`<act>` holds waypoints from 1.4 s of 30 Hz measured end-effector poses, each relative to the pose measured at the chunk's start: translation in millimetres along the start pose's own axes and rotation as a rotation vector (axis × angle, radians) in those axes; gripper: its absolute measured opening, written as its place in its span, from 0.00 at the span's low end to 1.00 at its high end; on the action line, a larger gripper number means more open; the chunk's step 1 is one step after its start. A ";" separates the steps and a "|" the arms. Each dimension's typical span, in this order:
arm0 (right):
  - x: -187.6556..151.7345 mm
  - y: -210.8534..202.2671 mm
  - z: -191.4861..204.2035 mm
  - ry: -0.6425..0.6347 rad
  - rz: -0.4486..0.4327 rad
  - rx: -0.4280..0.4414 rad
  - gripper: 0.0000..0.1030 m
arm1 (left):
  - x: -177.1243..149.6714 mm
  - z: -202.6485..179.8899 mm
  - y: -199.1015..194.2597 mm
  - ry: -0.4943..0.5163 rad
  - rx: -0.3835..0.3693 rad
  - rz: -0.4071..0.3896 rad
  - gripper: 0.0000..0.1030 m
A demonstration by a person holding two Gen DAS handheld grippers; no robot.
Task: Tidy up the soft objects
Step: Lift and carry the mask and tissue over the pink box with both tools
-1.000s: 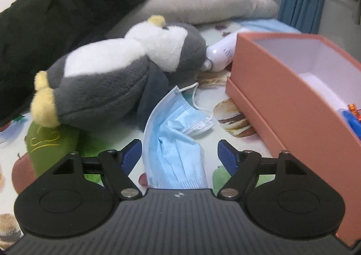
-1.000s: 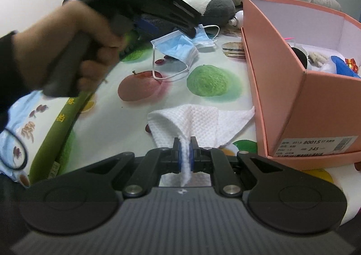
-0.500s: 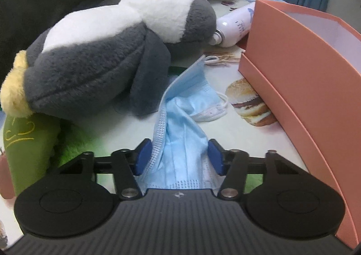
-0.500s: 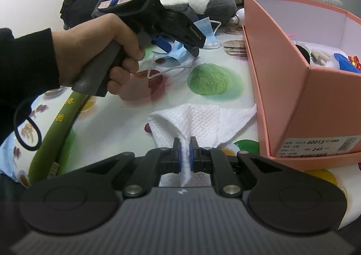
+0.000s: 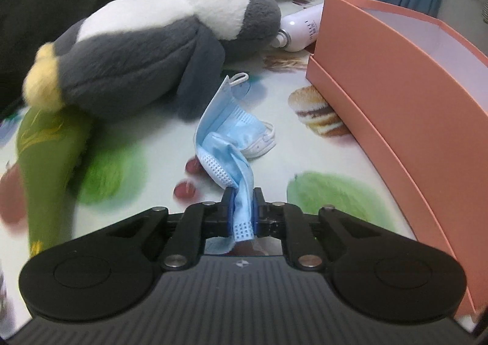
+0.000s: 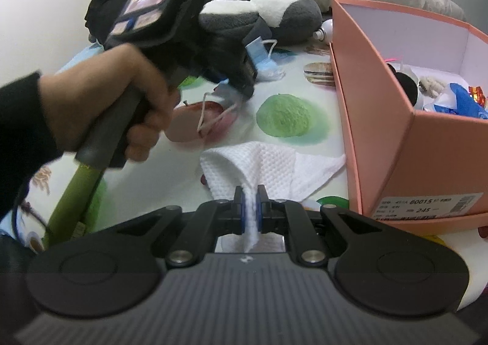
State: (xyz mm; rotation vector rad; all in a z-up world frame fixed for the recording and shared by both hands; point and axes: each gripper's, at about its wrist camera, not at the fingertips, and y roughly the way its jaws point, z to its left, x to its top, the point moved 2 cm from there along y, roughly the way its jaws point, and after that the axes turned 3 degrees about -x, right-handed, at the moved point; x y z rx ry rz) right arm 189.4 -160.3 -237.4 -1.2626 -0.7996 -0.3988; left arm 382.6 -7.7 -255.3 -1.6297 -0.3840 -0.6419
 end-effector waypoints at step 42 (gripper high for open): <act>114.0 -141.1 -45.9 0.088 -0.225 0.021 0.10 | 33.8 -78.2 -258.0 -0.178 -0.174 -0.258 0.13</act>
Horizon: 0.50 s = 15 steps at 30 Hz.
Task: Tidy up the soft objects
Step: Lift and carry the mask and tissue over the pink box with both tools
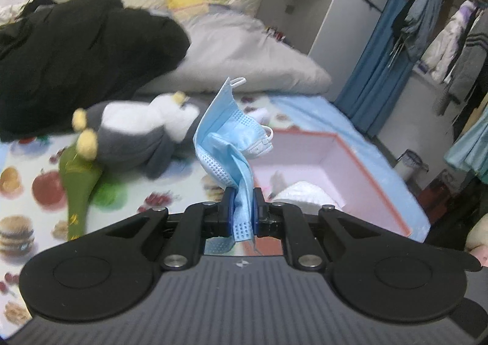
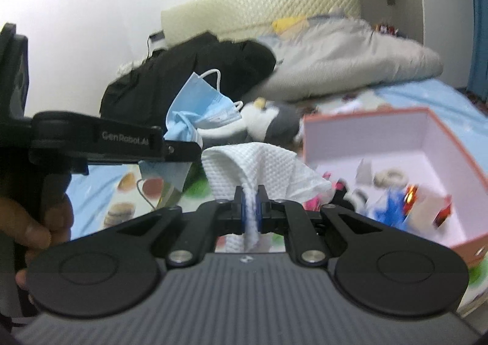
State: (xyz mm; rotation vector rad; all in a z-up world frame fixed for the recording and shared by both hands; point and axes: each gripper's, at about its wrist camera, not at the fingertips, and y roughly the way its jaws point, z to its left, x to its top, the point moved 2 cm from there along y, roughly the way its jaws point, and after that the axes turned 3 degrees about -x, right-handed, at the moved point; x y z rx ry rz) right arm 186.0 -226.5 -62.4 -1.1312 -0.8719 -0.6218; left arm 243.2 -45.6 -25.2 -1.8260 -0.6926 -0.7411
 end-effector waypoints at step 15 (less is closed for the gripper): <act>46.6 4.5 -86.5 0.060 -0.048 -0.143 0.10 | 40.3 -78.4 78.5 0.041 -0.109 0.079 0.13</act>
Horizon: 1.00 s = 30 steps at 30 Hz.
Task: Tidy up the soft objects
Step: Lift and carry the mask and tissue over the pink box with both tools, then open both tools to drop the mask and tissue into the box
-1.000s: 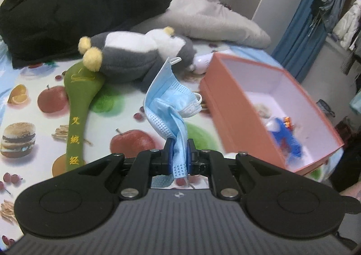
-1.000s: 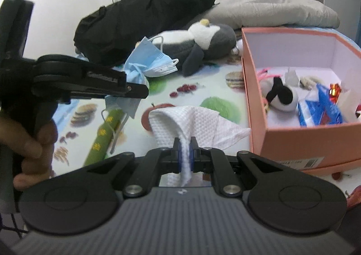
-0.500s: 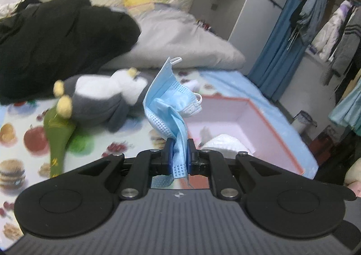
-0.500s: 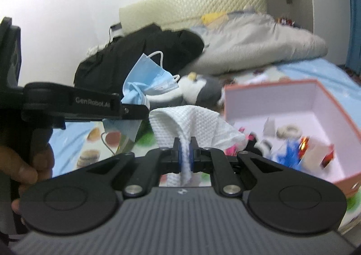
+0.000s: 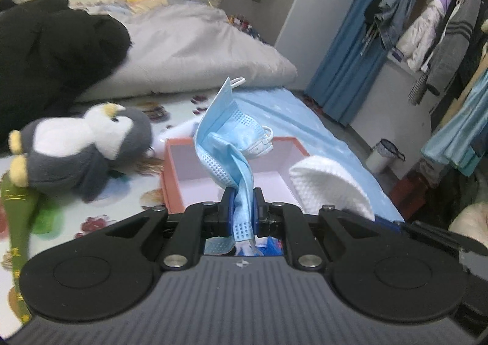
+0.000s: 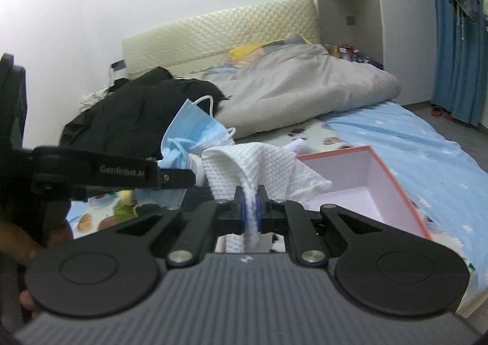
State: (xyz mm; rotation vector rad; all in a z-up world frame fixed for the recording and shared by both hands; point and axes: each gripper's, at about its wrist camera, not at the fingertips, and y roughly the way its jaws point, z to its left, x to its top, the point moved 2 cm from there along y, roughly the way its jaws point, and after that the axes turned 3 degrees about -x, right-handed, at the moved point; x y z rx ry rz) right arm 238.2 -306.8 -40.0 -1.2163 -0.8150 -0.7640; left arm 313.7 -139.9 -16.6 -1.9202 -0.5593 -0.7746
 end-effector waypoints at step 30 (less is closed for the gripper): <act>-26.8 158.2 -110.9 0.110 0.322 -0.083 0.32 | -11.4 27.6 202.5 0.016 0.111 0.316 0.62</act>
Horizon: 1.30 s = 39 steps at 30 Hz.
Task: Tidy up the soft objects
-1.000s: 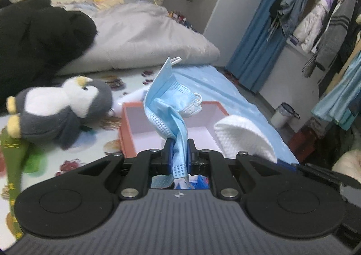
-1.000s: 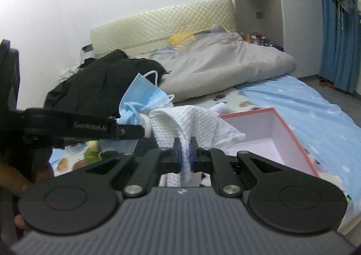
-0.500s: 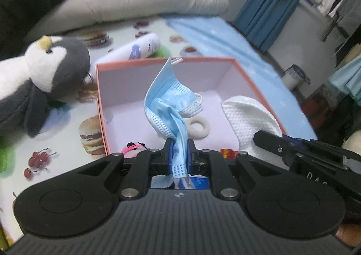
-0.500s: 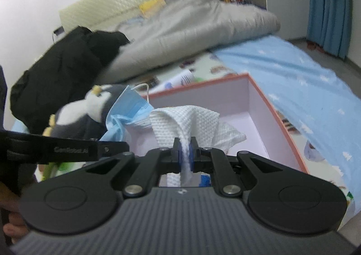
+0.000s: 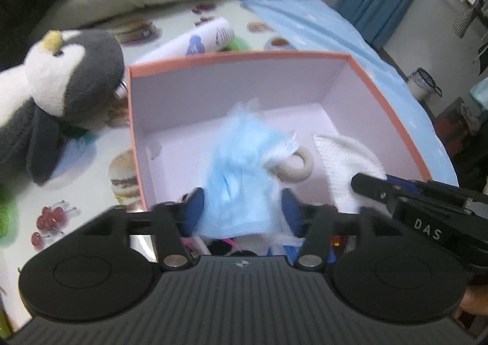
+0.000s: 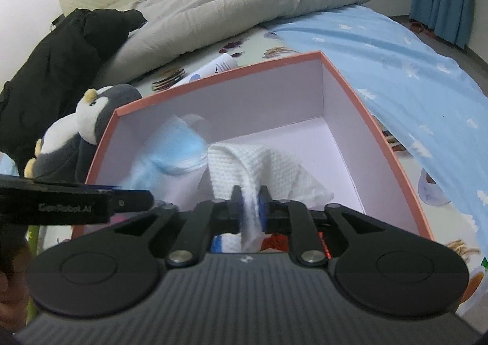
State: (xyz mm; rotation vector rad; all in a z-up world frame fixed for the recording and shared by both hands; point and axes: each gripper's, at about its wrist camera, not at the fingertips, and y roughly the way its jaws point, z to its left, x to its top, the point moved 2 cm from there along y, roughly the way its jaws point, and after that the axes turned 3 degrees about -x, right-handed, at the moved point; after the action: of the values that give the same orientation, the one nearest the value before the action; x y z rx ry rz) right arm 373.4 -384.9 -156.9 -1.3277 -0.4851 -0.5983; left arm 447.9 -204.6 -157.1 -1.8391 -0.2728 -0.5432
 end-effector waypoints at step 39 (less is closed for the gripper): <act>-60.9 -237.2 54.1 0.002 -0.350 -0.038 0.57 | -104.4 -50.9 -248.0 0.140 -0.069 -0.290 0.63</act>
State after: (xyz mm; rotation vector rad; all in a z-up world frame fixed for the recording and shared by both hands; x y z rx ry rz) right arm 172.9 -355.4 -9.2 -1.2864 -0.7150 -0.9008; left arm 235.8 -161.9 10.7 -1.8290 -0.4345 -0.8879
